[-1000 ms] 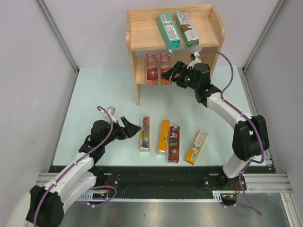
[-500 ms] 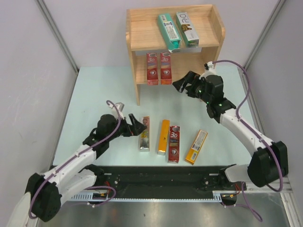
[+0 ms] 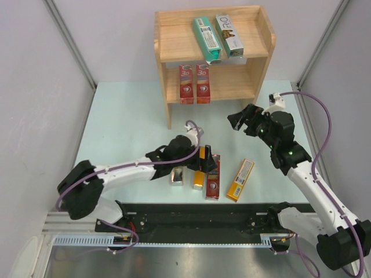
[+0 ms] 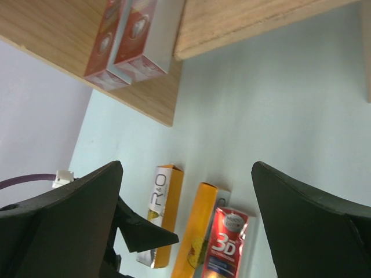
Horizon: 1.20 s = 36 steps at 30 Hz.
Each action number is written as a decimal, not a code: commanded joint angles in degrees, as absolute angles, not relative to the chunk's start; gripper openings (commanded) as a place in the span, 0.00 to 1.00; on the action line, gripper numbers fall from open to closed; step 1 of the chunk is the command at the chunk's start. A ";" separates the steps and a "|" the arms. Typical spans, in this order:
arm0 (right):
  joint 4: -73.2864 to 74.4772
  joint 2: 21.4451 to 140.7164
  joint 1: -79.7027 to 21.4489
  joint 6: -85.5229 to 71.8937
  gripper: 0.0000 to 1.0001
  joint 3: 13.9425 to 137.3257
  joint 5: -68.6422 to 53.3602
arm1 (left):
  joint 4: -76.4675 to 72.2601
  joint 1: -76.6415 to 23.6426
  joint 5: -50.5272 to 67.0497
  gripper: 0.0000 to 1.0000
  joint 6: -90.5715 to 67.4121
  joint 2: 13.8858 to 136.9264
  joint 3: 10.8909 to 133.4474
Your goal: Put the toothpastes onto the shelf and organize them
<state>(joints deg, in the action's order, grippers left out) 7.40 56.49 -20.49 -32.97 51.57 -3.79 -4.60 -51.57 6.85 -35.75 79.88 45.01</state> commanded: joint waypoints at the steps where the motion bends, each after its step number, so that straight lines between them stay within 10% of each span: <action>1: 11.60 53.27 -19.08 -30.85 1.00 49.31 -2.98 | -6.77 -54.58 4.22 1.00 -36.21 85.24 49.65; 36: 12.22 51.59 -14.59 -29.36 1.00 44.21 -8.09 | 12.04 -60.29 -10.55 0.99 -37.00 104.14 66.35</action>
<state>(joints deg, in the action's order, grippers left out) 13.47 52.64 -14.92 -30.26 44.56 -7.35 7.81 -59.05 -8.73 -38.52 101.60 63.13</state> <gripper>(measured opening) 0.994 0.996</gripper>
